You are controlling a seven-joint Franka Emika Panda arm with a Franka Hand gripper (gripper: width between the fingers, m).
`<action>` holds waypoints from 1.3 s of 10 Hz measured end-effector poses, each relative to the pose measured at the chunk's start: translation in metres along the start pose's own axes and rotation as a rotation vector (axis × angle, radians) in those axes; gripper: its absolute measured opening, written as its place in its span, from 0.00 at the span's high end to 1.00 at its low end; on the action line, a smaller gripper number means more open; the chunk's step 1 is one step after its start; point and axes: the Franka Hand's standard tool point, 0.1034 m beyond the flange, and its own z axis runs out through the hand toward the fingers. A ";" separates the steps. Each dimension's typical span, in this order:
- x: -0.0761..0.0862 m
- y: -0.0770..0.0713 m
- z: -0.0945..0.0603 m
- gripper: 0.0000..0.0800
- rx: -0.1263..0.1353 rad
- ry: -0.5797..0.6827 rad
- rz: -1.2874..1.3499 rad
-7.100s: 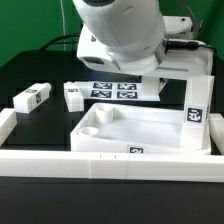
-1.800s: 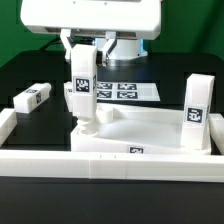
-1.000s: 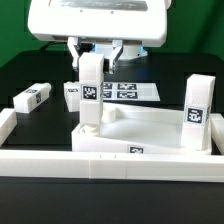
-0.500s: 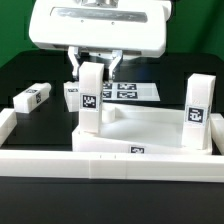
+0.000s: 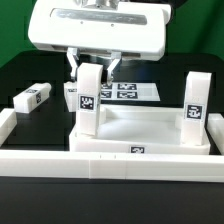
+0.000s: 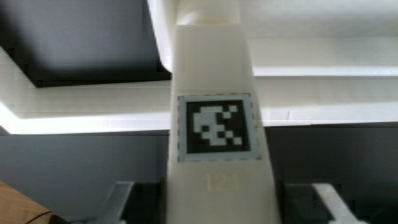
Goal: Assemble desk
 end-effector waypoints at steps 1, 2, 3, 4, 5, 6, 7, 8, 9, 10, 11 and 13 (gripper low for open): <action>-0.001 0.000 0.001 0.64 0.001 -0.005 0.000; -0.001 0.000 0.000 0.41 0.001 -0.005 0.000; 0.001 -0.001 -0.001 0.27 0.004 -0.009 0.001; 0.004 -0.001 -0.005 0.27 0.008 -0.007 0.002; 0.009 0.000 -0.009 0.20 0.012 -0.010 0.003; 0.014 0.002 -0.014 0.19 0.016 -0.015 0.008; 0.019 0.002 -0.020 0.19 0.022 -0.017 0.012; 0.025 0.002 -0.027 0.19 0.029 -0.021 0.017; 0.030 0.004 -0.031 0.19 0.033 -0.024 0.023; 0.032 0.006 -0.032 0.19 0.032 -0.024 0.027; 0.030 0.005 -0.031 0.19 0.035 -0.033 0.025; 0.028 0.001 -0.030 0.19 0.049 -0.074 0.026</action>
Offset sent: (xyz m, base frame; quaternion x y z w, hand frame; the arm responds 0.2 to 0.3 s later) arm -0.0023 0.0005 0.0157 -0.0009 -0.0160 -0.0032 0.9999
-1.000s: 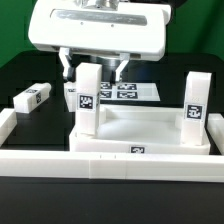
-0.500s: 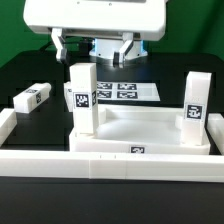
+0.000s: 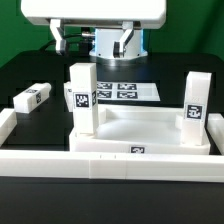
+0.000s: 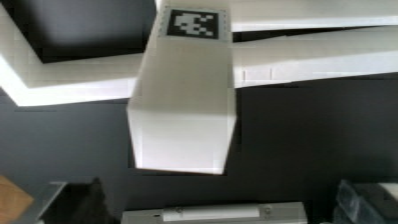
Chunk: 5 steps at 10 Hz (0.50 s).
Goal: Assemble desk
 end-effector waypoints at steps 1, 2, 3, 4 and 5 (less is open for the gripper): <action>-0.003 -0.002 0.002 0.19 0.013 -0.047 0.002; -0.007 -0.005 0.006 0.19 0.041 -0.153 0.009; -0.005 -0.007 0.006 0.19 0.063 -0.234 0.017; -0.008 -0.006 0.007 0.19 0.077 -0.307 0.026; -0.014 -0.001 0.007 0.19 0.090 -0.394 0.035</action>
Offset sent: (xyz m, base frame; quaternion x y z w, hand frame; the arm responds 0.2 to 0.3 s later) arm -0.0008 -0.0155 -0.0071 -0.0248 -0.2002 -0.0001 0.9794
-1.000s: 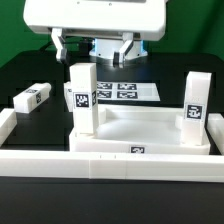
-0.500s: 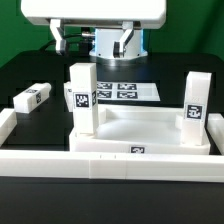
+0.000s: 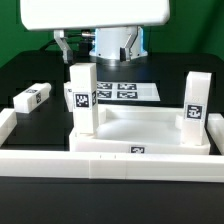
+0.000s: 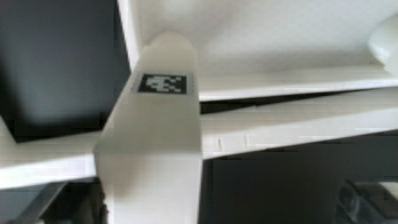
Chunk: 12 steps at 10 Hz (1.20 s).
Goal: Assemble desk
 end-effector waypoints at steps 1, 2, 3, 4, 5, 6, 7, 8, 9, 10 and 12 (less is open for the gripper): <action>0.000 0.009 -0.004 0.19 0.012 -0.111 0.009; 0.008 0.007 -0.004 0.19 0.012 -0.106 0.007; 0.007 0.006 -0.003 0.19 0.011 -0.103 0.004; 0.007 0.007 -0.003 0.19 0.011 -0.103 0.005; 0.007 0.007 -0.002 0.19 0.011 -0.104 0.006; 0.007 0.013 0.002 0.19 0.002 -0.108 0.012; 0.011 0.014 0.006 0.19 -0.023 -0.111 0.021; 0.013 0.012 0.010 0.19 -0.036 -0.113 0.025; 0.013 0.013 0.014 0.19 -0.039 -0.113 0.023; 0.013 0.013 0.016 0.19 -0.041 -0.111 0.022; 0.013 0.011 0.024 0.34 -0.050 -0.073 -0.012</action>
Offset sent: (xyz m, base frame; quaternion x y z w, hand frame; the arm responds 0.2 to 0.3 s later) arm 0.0000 0.0000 0.0000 0.0000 0.0000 0.0000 1.0000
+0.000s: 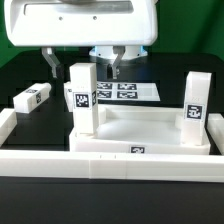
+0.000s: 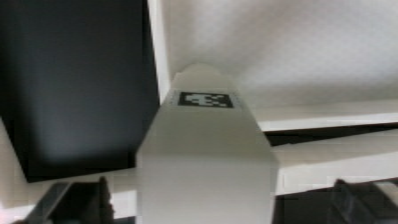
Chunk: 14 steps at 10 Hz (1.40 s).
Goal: Assemble desk
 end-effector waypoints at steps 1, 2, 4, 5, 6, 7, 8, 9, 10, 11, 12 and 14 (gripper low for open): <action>-0.003 0.002 0.006 0.34 -0.003 -0.001 -0.023; -0.004 0.002 0.008 0.52 -0.004 -0.003 -0.026; -0.004 0.002 0.008 0.64 -0.004 -0.003 -0.026; -0.004 0.002 0.008 0.64 -0.003 -0.003 -0.015; -0.004 0.002 0.008 0.64 -0.003 -0.003 -0.004; -0.004 0.002 0.008 0.64 -0.003 -0.003 -0.005; -0.004 0.001 0.008 0.64 -0.001 -0.002 0.024; -0.004 0.001 0.008 0.64 0.002 -0.002 0.091; -0.004 0.000 0.008 0.64 0.007 -0.002 0.166; -0.005 0.000 0.008 0.64 0.018 -0.005 0.252; -0.005 0.001 0.009 0.64 0.030 -0.006 0.371; -0.005 0.002 0.009 0.64 0.048 -0.012 0.616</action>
Offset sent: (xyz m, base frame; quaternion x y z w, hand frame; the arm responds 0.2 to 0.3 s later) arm 0.0000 0.0000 0.0000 0.0000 0.0000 0.0000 1.0000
